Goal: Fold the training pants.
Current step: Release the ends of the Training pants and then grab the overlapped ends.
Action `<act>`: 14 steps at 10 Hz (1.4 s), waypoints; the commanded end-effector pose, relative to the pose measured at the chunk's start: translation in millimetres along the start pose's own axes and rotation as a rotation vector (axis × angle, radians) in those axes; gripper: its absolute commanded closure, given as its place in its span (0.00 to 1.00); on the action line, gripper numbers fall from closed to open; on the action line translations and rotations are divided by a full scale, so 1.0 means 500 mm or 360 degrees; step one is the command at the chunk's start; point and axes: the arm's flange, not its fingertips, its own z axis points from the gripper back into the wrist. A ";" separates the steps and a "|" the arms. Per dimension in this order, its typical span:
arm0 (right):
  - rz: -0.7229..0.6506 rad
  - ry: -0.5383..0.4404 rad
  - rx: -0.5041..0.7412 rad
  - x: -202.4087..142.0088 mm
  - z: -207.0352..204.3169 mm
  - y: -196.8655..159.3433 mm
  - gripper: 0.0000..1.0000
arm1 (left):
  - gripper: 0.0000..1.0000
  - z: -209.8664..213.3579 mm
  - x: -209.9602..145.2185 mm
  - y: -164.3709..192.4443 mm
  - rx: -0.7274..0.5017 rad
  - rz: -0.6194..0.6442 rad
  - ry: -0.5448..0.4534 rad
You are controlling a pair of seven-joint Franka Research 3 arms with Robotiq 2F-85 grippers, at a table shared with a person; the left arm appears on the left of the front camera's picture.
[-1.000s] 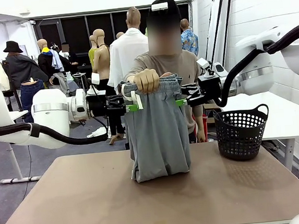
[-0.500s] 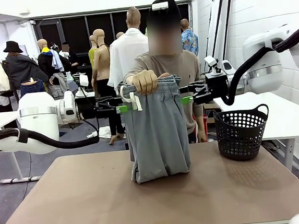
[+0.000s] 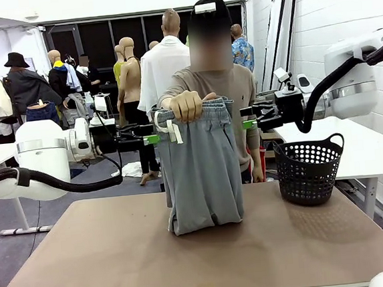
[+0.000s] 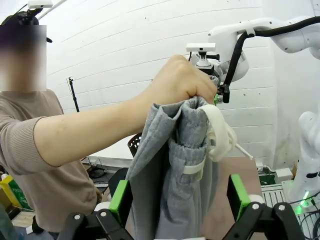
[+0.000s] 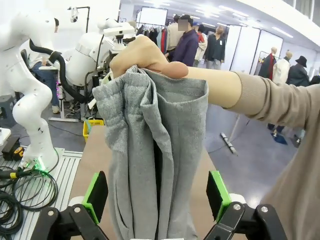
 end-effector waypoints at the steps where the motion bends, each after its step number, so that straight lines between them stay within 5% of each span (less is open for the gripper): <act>1: -0.0008 -0.0021 -0.0064 -0.008 -0.015 0.008 0.00 | 0.00 -0.001 0.000 -0.006 0.0051 0.0009 -0.0052; 14: -0.0148 -0.0117 0.0053 -0.026 -0.059 0.017 0.00 | 0.00 -0.029 -0.010 0.020 0.0124 0.0023 -0.0001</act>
